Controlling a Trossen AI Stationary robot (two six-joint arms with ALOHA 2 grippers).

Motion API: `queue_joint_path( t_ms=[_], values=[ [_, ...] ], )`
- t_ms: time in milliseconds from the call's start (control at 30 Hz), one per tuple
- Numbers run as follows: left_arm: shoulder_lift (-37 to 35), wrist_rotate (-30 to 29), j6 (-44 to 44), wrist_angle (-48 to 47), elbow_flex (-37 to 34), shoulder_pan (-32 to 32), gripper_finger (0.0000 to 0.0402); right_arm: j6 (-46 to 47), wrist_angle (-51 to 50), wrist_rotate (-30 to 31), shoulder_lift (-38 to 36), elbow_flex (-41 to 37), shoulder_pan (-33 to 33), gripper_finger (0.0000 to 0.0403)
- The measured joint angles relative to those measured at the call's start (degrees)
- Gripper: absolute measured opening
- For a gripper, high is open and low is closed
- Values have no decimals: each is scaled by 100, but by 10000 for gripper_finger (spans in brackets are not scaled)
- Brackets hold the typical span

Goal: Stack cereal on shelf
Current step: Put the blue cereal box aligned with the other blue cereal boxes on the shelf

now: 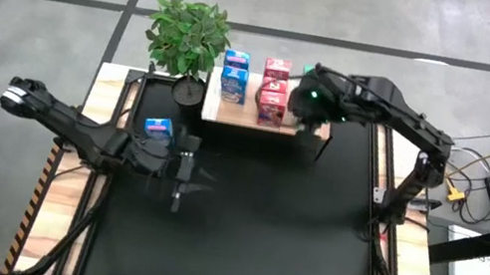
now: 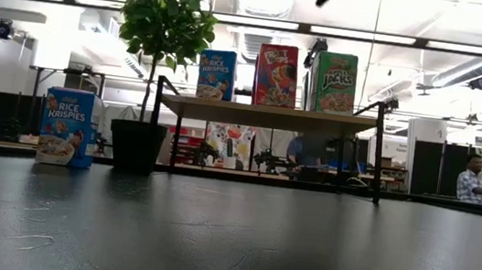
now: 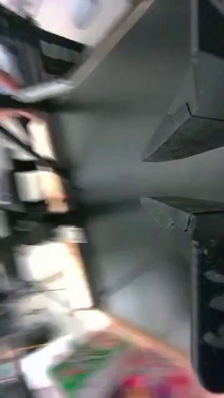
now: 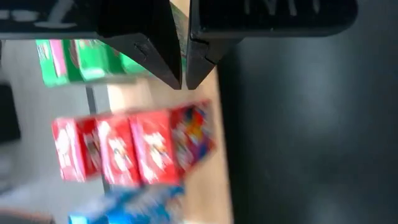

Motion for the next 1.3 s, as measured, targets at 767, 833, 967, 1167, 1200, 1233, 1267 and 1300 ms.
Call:
queue_joint_path(
  t_ms=[767,833,967,1167,1200,1233,1267,1300],
  values=[
    [-676,-899,-786,-7097,1367,1634,84,276,371,600,-270,-282,1861,12],
    [-753,-898,-499,-7010,1255,2017,88,392,265,599,-270,-282,1910,12],
    [-764,-873,-271,-6983,1054,2687,115,669,32,600,-270,-282,2014,12],
    [-729,-742,-11,-6783,799,3222,192,849,-27,599,-270,-288,2157,12],
    [-735,-767,66,-6698,719,3280,204,865,-27,600,-270,-289,2180,12],
    [-739,-782,175,-6609,622,3346,216,884,-28,599,-270,-289,2207,12],
    [-739,-782,297,-6539,532,3395,226,909,-31,600,-270,-289,2233,12],
    [-739,-766,415,-6446,458,3436,235,918,-31,599,-270,-289,2257,12]
  ],
)
